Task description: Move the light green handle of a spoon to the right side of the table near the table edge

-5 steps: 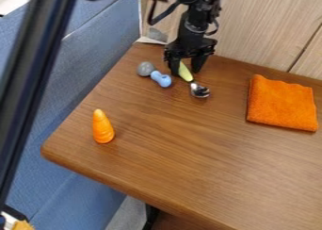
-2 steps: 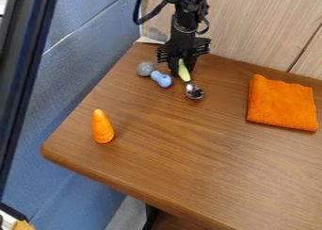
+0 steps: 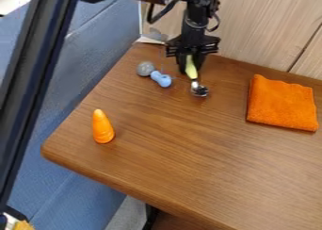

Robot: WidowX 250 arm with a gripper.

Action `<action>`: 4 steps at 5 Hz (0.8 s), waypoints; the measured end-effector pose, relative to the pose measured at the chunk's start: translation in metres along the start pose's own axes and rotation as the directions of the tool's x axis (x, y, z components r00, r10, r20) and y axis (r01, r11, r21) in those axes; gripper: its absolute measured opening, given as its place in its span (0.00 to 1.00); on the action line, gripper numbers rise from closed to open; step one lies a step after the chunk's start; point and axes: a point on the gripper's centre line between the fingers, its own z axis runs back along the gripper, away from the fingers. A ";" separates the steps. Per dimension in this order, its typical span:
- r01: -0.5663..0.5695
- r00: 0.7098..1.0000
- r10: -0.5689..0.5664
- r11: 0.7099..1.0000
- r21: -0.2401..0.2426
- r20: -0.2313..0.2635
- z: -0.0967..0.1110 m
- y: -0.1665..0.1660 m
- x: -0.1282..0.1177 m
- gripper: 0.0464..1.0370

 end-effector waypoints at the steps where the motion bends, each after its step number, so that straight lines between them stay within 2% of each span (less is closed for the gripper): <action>1: 0.038 0.999 -0.037 0.999 -0.034 0.008 0.013 -0.008 -0.010 0.35; 2: 0.056 0.998 -0.052 0.994 -0.095 0.045 0.043 -0.010 -0.010 0.35; 3: 0.149 0.988 -0.143 0.979 -0.142 0.048 0.067 -0.023 -0.034 0.35; 4: 0.245 0.969 -0.235 0.949 -0.196 0.072 0.094 -0.039 -0.067 0.35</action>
